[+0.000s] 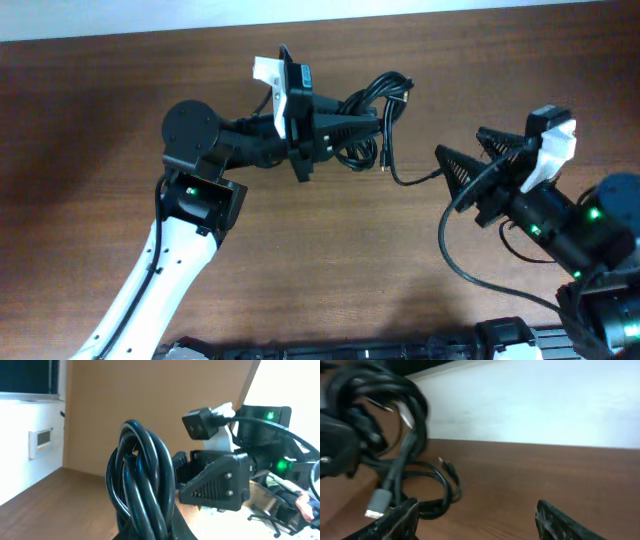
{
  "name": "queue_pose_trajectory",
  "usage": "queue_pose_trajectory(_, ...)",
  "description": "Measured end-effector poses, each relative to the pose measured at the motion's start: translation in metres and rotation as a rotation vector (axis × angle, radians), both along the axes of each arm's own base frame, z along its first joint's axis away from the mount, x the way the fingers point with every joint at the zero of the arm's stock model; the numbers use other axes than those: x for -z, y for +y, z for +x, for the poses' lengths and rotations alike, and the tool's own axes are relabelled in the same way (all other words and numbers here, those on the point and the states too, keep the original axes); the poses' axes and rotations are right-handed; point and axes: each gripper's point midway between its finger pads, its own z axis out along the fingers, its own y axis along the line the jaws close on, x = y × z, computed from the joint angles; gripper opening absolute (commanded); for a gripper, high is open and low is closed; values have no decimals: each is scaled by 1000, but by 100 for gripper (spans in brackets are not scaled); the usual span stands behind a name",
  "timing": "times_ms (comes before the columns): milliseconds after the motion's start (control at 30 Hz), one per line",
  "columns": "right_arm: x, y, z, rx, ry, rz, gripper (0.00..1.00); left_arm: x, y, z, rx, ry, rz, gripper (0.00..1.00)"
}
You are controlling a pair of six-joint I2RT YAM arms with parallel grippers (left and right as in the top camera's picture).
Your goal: Untangle cables
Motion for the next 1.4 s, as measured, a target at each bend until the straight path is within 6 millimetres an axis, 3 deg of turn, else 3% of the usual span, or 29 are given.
queue_pose_trajectory(267, -16, 25, -16, -191, -115, -38, 82, 4, -3, -23, 122, -45, 28, 0)
queue_pose_trajectory(500, -18, 33, -25, -269, -157, -68, 82, -4, -10, -71, 314, -246, 16, 0)
queue_pose_trajectory(733, -21, 43, -36, -359, -200, -84, 81, 0, -7, -83, 379, -295, 30, 0)
queue_pose_trajectory(900, -25, 52, -47, -446, -263, -112, 71, 0, -6, -84, 383, -314, 28, 0)
queue_pose_trajectory(1100, -27, 60, -60, -548, -354, -164, 33, 0, -7, -84, 379, -336, 24, 0)
queue_pose_trajectory(1200, -28, 61, -61, -558, -376, -178, 21, -1, -6, -84, 376, -346, 22, 0)
queue_pose_trajectory(1400, -34, 64, -65, -597, -422, -179, 18, -6, -6, -82, 341, -347, 9, 0)
